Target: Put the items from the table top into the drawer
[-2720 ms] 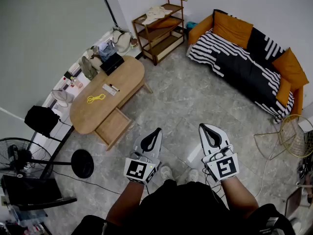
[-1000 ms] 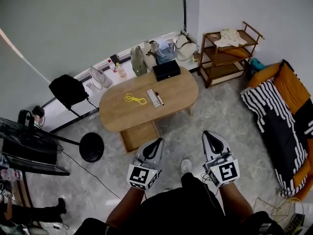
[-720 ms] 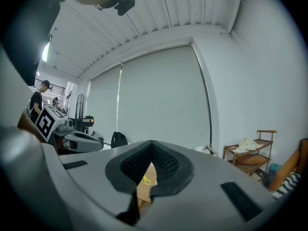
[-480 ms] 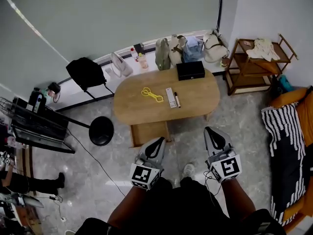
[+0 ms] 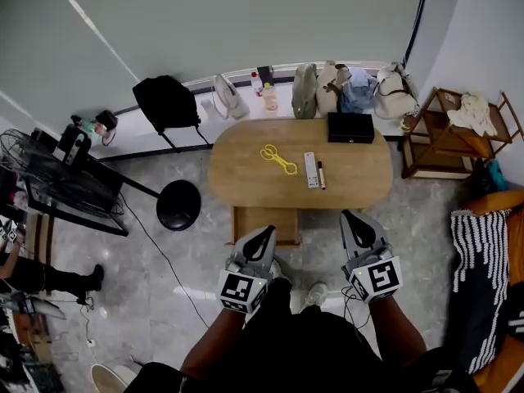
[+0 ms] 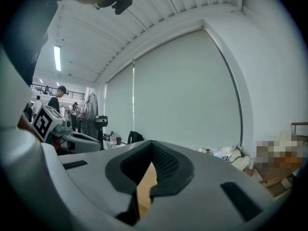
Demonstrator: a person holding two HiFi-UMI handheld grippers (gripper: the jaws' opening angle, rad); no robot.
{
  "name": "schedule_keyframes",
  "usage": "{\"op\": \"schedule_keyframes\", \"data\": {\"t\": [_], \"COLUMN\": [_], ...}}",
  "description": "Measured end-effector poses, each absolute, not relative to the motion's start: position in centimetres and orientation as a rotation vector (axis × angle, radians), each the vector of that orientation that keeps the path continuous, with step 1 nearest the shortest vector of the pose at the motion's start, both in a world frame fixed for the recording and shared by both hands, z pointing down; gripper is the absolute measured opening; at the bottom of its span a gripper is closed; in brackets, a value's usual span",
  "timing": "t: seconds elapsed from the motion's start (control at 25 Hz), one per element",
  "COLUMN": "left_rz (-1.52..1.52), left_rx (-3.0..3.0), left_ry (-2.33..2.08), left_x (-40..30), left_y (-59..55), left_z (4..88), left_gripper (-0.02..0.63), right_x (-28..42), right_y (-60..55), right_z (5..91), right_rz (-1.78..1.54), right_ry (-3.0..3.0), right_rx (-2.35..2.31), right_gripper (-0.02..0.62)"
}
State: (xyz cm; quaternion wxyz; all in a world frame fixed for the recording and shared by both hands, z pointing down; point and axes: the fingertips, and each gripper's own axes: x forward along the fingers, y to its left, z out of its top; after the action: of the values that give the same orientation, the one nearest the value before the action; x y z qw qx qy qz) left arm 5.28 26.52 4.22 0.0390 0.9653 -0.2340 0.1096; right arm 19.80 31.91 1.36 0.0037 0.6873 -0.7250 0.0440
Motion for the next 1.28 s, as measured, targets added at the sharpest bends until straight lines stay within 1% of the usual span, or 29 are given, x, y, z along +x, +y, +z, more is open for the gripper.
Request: {"op": "schedule_keyframes", "data": {"t": [0.28,0.52,0.68,1.0,1.28], "left_rz": [0.314,0.267,0.227,0.270,0.302], "left_rx": [2.940,2.880,2.897,2.834,2.784], "left_ry": [-0.791,-0.798,-0.764,-0.759,-0.908], "left_x": [1.0,-1.2,-1.8,-2.5,-1.3], "left_y": [18.1,11.7,8.2,3.9,0.5], "left_z": [4.5,5.5,5.2,8.7,11.9], "left_gripper": [0.018,0.018,0.018,0.018,0.018], "right_x": [16.2,13.3,12.1,12.5,14.5], "right_y": [22.7,16.7,13.7,9.1,4.8], "right_z": [1.8,2.0,3.7,6.8,9.9], "right_rz": [0.133,0.119,0.173,0.261,0.287], "right_ry": [-2.298,-2.294,-2.264,-2.252,-2.281], "right_rx": [2.074,2.016,2.004,1.960,1.850], "right_gripper": [-0.003,-0.003,-0.003,-0.003,-0.003]}}
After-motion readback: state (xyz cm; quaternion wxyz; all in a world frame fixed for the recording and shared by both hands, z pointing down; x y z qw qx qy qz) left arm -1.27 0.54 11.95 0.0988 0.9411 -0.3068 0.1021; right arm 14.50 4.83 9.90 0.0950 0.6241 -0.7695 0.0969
